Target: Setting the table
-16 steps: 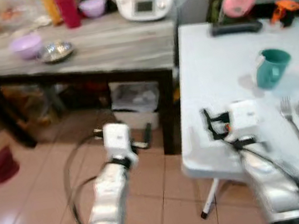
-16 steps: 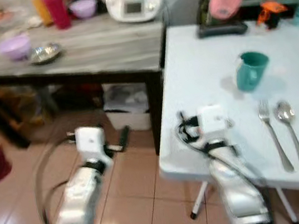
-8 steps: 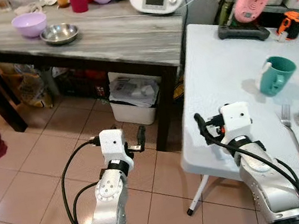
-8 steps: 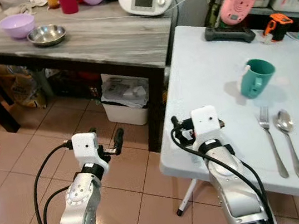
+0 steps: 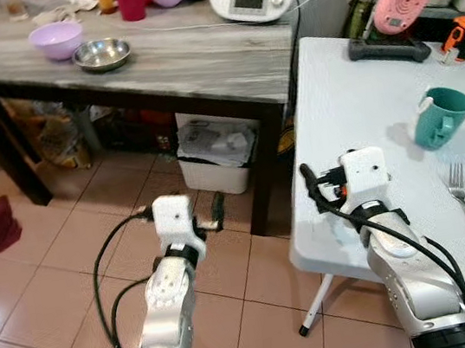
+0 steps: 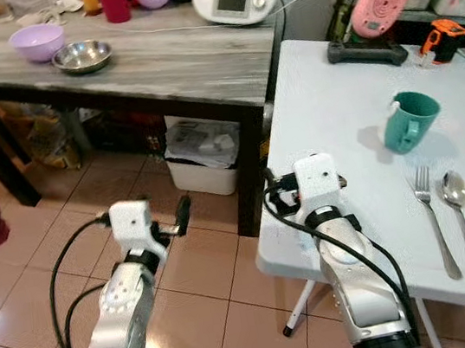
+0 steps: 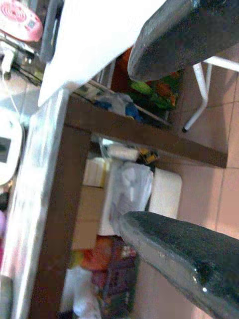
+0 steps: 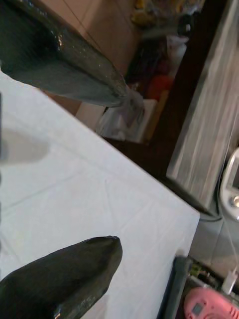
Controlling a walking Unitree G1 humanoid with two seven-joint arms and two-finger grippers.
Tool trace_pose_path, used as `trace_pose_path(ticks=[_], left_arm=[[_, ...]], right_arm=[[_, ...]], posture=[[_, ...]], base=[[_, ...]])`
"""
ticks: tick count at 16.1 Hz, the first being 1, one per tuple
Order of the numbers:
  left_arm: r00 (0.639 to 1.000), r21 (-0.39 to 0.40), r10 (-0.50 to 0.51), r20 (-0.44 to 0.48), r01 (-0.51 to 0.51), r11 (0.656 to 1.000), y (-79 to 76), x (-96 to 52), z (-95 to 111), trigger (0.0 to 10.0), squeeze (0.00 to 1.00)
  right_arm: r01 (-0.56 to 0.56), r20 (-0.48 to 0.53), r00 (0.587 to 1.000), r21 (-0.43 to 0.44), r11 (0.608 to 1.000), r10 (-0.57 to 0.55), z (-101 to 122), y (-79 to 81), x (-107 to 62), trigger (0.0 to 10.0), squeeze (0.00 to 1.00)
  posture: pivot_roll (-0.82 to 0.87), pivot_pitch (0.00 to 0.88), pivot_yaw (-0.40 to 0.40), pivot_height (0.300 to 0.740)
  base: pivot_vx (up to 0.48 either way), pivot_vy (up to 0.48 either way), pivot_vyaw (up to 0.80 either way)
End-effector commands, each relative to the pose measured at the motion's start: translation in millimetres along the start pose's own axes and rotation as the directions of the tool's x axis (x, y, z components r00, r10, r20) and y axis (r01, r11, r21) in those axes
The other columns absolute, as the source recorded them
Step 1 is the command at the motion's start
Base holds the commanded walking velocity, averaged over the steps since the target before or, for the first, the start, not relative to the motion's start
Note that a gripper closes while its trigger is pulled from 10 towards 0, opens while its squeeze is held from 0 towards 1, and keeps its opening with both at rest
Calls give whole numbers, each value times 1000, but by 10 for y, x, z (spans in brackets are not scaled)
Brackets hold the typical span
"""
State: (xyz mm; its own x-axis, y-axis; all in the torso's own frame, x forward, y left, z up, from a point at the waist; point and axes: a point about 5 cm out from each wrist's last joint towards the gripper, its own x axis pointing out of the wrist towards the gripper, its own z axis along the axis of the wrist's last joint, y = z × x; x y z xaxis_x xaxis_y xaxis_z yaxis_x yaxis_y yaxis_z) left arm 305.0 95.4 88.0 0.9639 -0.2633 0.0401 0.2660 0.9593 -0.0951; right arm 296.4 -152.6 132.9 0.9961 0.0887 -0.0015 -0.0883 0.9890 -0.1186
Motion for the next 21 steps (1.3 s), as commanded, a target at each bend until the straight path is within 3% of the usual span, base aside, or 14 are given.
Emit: trace_pose_path(ticks=[1, 7, 16, 21], left_arm=[[999, 16, -32, 1, 32, 999, -24, 40, 13, 10000, 0], [994, 63, -88, 68, 83, 995, 1, 196, 224, 10000, 0], [991, 67, -127, 33, 125, 990, -44, 134, 120, 10000, 0], [990, 61, -139, 26, 137, 989, -78, 143, 103, 10000, 0]], right_arm=[[39, 4, 999, 8, 999, -39, -20, -43, -10, 10000, 0], [143, 50, 988, 21, 989, -144, -29, -152, -75, 10000, 0], [188, 48, 981, 35, 982, -189, -109, -169, -148, 10000, 0], [189, 36, 981, 15, 982, -189, -120, -201, -193, 10000, 0]], posture=[[-296, 44, -5, 740], [-314, 18, 83, 740], [-323, 39, 105, 740], [-338, 52, 85, 740]], base=[[0, 0, 0], [0, 0, 0], [0, 0, 0], [0, 0, -721]])
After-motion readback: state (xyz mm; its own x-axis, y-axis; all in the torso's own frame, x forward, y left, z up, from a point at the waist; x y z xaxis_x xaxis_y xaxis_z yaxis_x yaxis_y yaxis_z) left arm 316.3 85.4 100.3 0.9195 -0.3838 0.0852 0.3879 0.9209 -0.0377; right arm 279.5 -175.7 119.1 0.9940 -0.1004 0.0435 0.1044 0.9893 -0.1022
